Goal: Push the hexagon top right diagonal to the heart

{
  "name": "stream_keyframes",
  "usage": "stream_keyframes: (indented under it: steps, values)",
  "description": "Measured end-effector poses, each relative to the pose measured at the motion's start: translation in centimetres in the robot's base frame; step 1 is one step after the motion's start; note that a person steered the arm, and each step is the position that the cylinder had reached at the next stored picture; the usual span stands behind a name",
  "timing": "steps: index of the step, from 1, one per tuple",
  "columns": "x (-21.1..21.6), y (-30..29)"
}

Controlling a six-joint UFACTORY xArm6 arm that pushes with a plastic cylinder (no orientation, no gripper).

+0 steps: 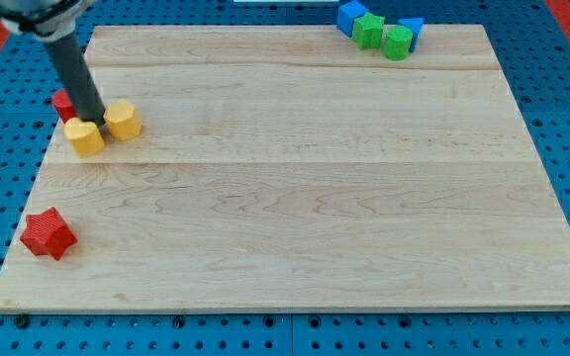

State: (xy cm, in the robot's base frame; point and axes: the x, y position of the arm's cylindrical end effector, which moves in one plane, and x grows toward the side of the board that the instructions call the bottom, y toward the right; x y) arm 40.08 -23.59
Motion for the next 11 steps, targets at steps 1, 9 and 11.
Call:
stream_keyframes:
  steps: [1,9,11]
  values:
    - [5.6,0.0]
    - [0.1,0.4]
    - [-0.8,1.4]
